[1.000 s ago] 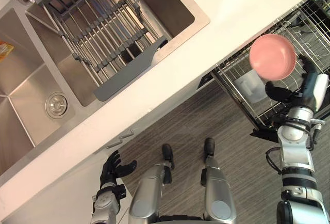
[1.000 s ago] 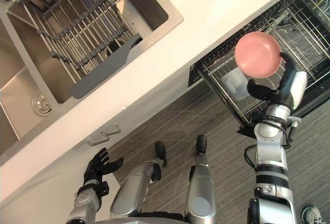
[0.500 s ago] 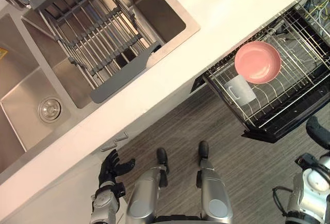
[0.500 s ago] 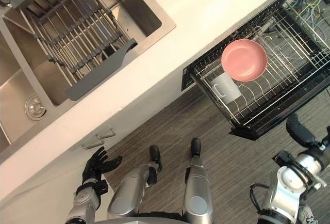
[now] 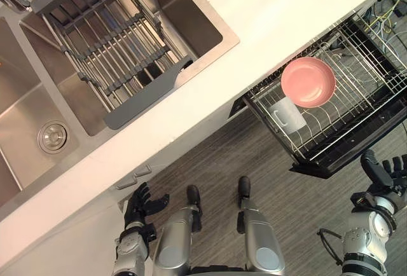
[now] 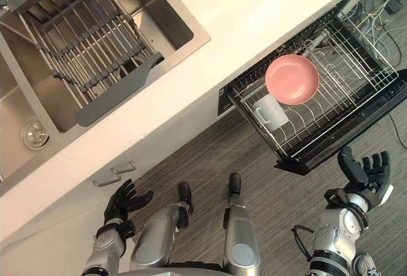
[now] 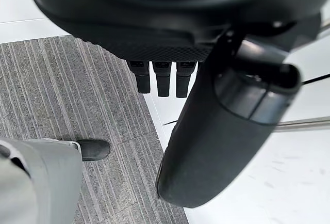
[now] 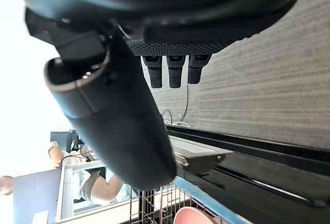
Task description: Walk over to the sink, pick up the cup, carry it to the dishwasher, place the cup inside the dishwasher, then close the dishwasher door
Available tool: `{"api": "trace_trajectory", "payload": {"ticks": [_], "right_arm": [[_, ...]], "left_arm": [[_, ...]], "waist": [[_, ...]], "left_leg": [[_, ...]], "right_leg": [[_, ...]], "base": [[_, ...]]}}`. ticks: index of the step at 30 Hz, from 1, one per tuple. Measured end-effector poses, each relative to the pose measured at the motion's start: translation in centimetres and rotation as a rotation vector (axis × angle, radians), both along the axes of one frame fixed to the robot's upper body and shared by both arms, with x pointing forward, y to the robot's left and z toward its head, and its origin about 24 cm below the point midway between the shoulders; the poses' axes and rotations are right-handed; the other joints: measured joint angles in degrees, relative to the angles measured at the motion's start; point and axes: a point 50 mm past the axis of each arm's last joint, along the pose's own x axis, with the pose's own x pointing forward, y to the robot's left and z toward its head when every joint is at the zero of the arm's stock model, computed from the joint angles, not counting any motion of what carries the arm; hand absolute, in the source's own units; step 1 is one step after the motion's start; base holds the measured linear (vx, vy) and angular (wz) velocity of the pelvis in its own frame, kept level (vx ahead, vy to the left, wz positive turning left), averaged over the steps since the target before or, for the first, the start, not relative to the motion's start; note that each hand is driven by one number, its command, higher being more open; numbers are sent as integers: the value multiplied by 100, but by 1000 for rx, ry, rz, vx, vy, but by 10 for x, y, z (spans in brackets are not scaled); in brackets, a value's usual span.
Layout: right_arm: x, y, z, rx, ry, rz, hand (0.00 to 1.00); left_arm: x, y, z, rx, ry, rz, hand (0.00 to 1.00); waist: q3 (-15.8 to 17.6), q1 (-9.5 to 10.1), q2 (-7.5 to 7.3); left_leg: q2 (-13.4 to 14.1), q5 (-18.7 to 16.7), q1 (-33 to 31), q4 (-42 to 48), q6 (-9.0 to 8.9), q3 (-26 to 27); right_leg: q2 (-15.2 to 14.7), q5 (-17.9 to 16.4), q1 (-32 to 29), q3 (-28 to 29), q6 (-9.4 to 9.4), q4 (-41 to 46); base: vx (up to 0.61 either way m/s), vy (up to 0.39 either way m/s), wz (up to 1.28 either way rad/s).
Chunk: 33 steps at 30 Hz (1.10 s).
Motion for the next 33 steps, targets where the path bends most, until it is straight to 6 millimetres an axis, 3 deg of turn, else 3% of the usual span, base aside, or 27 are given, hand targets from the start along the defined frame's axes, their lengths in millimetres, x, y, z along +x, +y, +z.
{"api": "trace_trajectory", "payload": {"ticks": [5, 10, 16, 19, 22, 29, 33], "right_arm": [[16, 1, -6, 71, -12, 33, 90], [41, 6, 4, 78, -67, 106, 90], [94, 25, 42, 40, -164, 245, 90], [121, 36, 73, -15, -215, 323, 90], [146, 46, 108, -83, -253, 393, 90], [174, 45, 160, -256, -143, 409, 90], [177, 38, 165, -313, -48, 379, 90]], "left_arm": [[0, 5, 1, 18, 2, -10, 90], [-4, 8, -2, 24, 24, -10, 90], [-3, 18, 1, 57, 27, -17, 90], [-2, 17, 1, 58, 25, -24, 90], [4, 13, 3, 56, 12, -42, 90], [12, 12, 7, 60, -15, -47, 90], [15, 12, 10, 62, -31, -48, 90]], "waist": [[-12, -19, 2], [-12, -23, 3], [-16, -11, 13], [0, 32, 61], [2, 133, 200], [9, 321, 352], [12, 315, 360]], "left_leg": [[-123, 241, -5, -283, 11, -176], [-165, 363, -11, -389, 26, -265], [-203, 534, -221, -421, 39, -422], [-211, 579, -321, -384, 45, -498], [-215, 602, -427, -327, 51, -576], [-231, 670, -587, -279, 30, -805], [-257, 677, -615, -203, 30, -1005]], "right_leg": [[-68, 11, -63, -132, 4, 20], [-97, 52, -73, -212, -5, 25], [-120, 204, -175, -357, -28, -100], [-122, 284, -173, -444, -39, -187], [-120, 348, -173, -528, -55, -269], [-109, 392, -151, -762, -70, -357], [-112, 391, -23, -939, -71, -400]], "base": [[-34, -4, 18], [-51, -2, 10], [-50, 3, 14], [-53, 3, 15], [-38, 4, 12], [-22, -3, 16], [-12, 3, 24]]}}
